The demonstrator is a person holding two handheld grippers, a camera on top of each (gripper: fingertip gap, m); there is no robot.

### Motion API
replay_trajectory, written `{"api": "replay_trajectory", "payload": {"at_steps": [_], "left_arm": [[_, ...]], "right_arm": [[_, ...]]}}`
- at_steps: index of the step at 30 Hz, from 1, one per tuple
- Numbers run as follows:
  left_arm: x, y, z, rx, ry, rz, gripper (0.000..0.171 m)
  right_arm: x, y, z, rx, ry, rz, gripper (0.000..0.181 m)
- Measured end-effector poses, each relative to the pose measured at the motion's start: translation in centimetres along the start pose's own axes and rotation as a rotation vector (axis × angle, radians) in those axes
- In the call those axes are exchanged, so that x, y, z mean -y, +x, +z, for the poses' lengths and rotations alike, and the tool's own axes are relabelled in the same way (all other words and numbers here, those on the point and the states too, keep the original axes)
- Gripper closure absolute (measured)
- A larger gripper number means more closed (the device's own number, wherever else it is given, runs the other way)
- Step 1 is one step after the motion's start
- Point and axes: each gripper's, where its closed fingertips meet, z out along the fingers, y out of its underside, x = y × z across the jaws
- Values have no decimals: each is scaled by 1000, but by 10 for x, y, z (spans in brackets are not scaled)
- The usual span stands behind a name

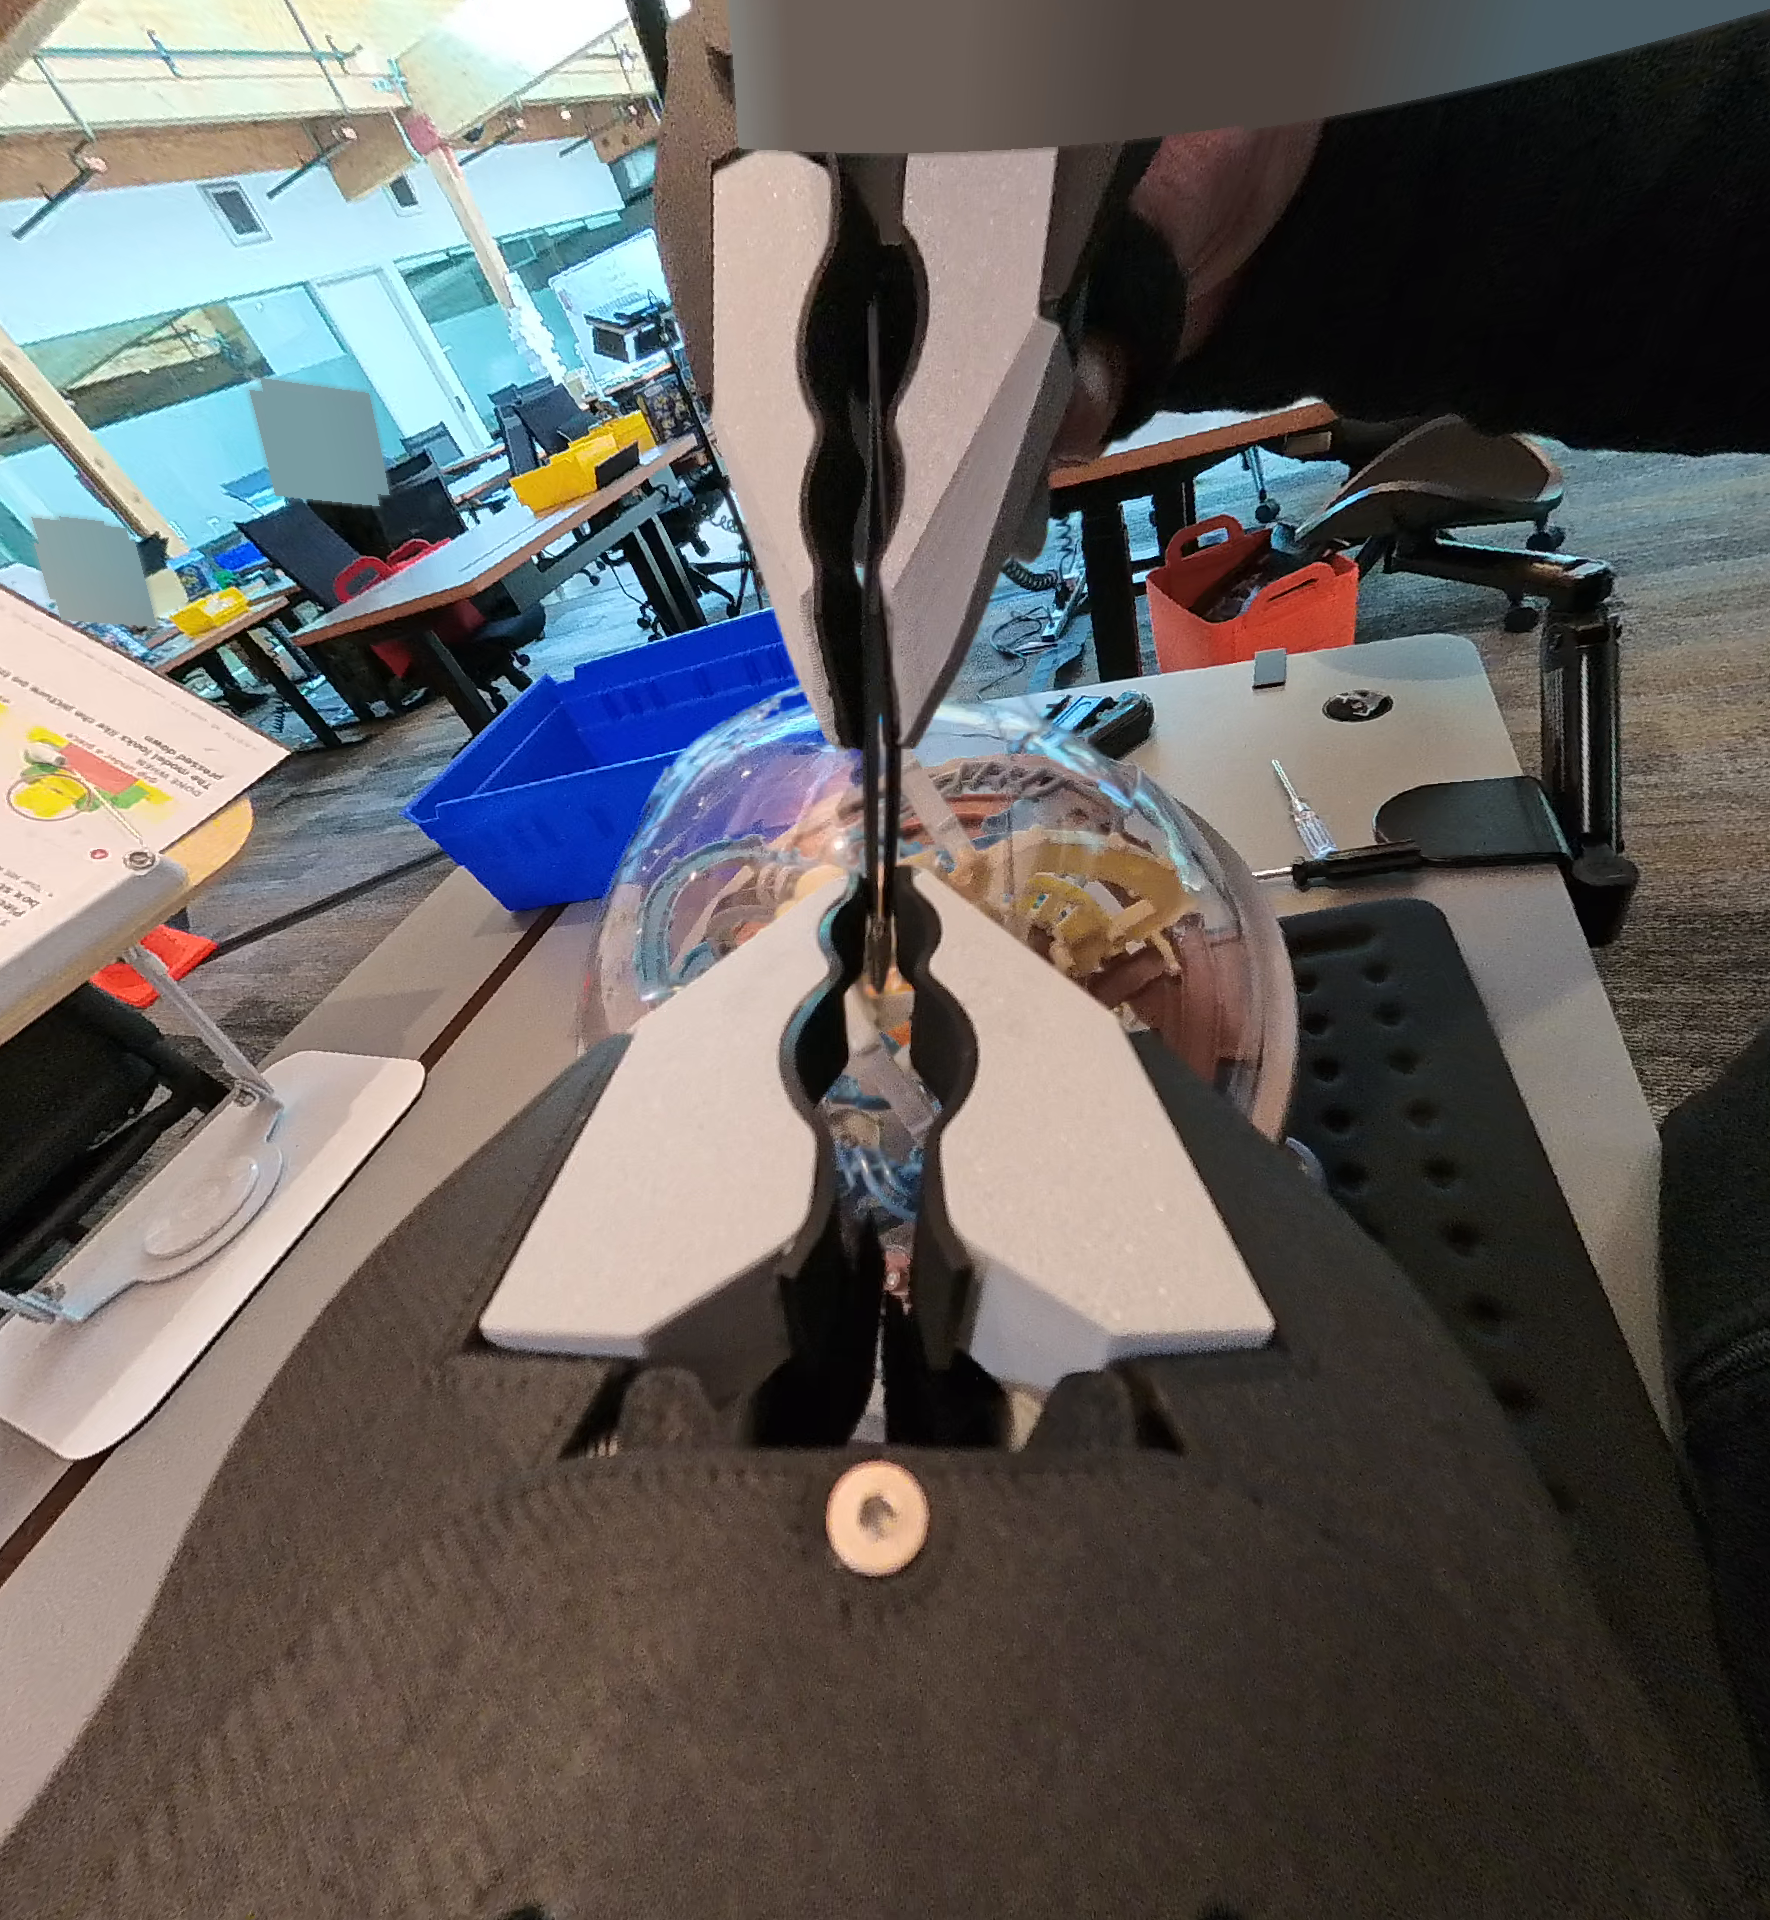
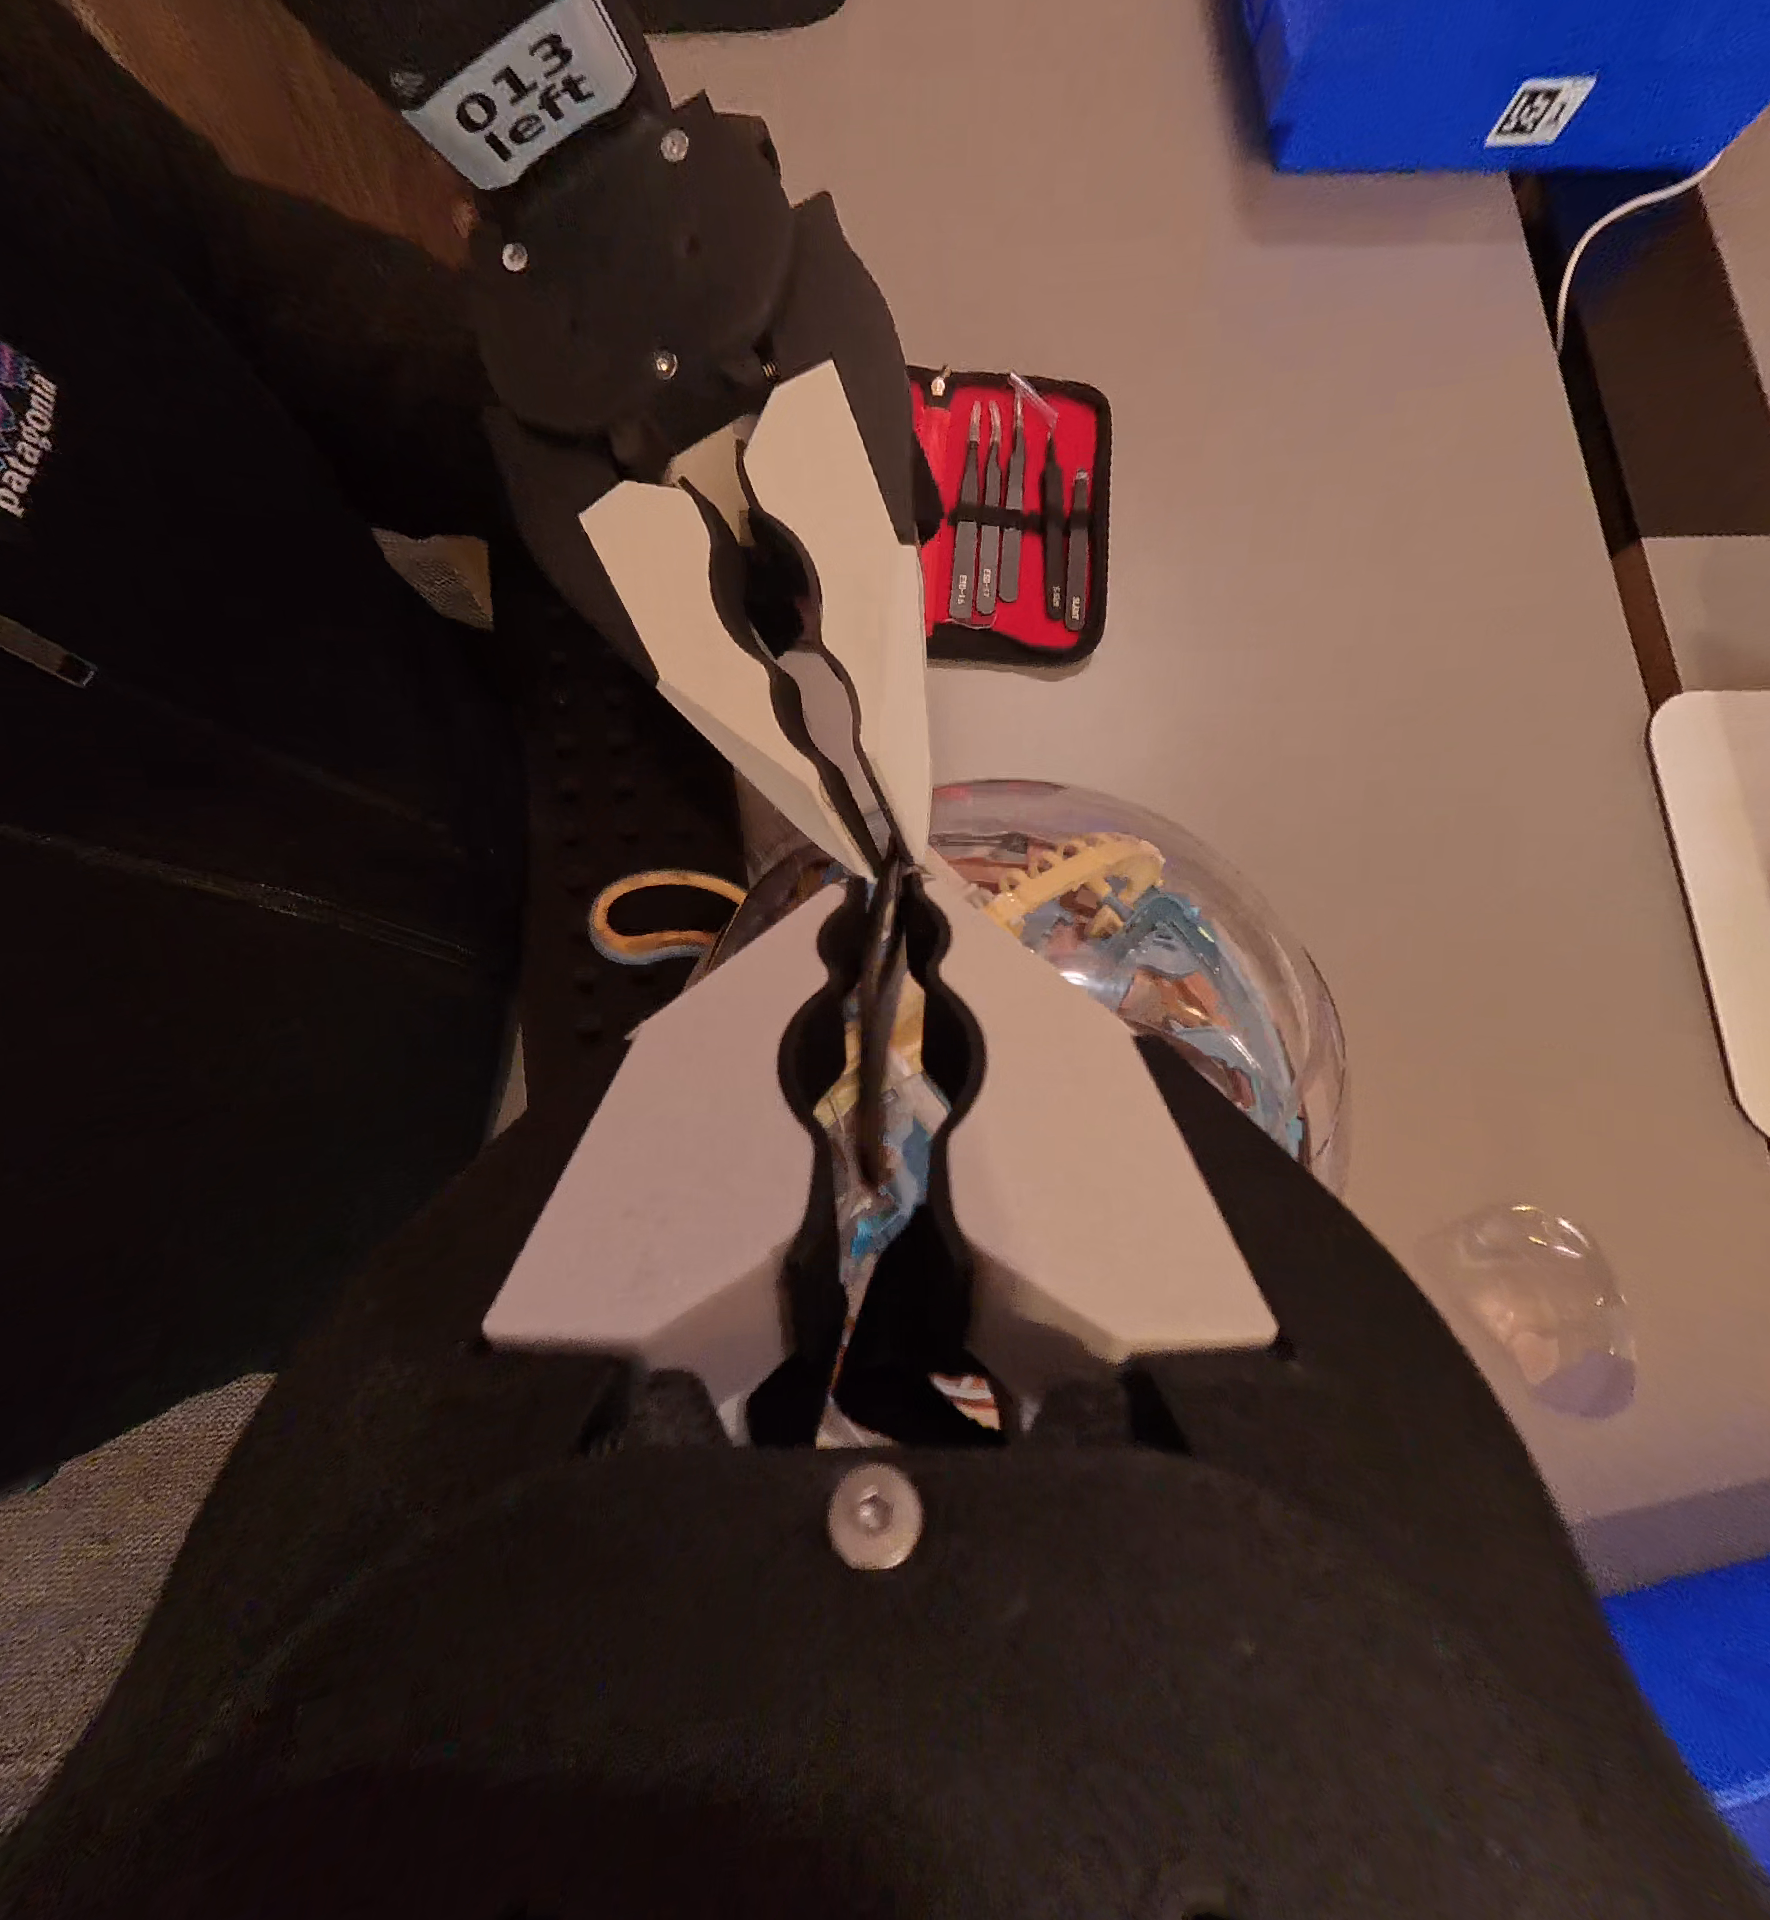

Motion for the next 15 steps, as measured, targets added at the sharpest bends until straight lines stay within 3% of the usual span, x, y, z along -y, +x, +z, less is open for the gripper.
{"api": "replay_trajectory", "payload": {"at_steps": [7,11,15], "left_arm": [[0,7,-12,-76,-24,43,169],[6,-26,-26,-194,-127,61,102],[9,-46,8,-377,-229,119,52]], "right_arm": [[-2,-11,1,-8,-34,-17,180],[-8,-23,-3,-28,-67,-42,180],[-15,-42,-6,-33,-76,-49,180]]}}
